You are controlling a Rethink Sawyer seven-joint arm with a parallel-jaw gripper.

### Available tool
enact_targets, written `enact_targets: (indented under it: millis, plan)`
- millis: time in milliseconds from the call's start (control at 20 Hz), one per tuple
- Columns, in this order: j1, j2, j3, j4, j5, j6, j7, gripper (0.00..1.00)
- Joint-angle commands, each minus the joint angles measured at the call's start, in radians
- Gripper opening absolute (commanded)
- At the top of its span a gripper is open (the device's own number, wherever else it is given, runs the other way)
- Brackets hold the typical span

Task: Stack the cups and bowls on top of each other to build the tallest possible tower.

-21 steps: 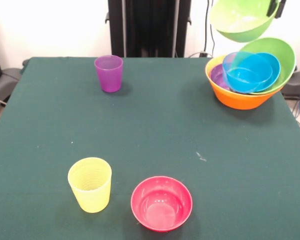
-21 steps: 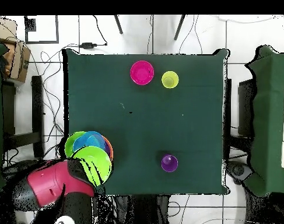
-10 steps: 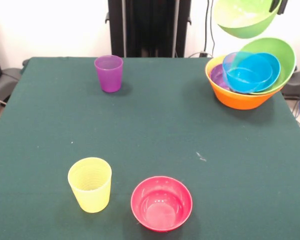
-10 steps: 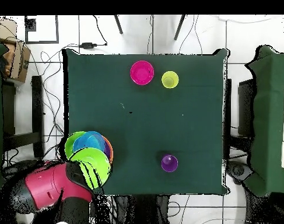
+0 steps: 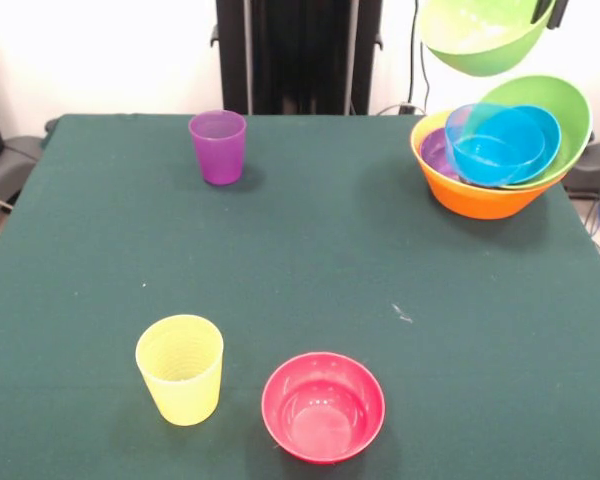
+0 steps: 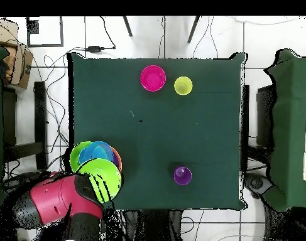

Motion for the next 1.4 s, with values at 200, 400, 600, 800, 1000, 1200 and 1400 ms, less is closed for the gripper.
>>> enact_targets:
  millis: [200, 400, 600, 800, 1000, 1200, 1400]
  plan:
    - [0.013, 0.023, 0.0, -0.029, 0.015, 0.081, 0.144, 0.0]
    - [0.022, 0.031, 0.001, -0.018, 0.02, 0.062, 0.145, 0.0]
    - [0.029, 0.032, -0.008, -0.028, -0.002, 0.038, 0.128, 1.0]
    - [0.043, 0.042, -0.015, -0.055, 0.005, 0.061, 0.144, 1.0]
    - [0.052, 0.063, -0.026, -0.096, 0.005, 0.093, 0.151, 1.0]
    - [0.053, 0.077, -0.028, -0.105, 0.01, 0.091, 0.145, 1.0]
    - [0.047, 0.09, -0.028, -0.122, 0.016, 0.1, 0.132, 1.0]
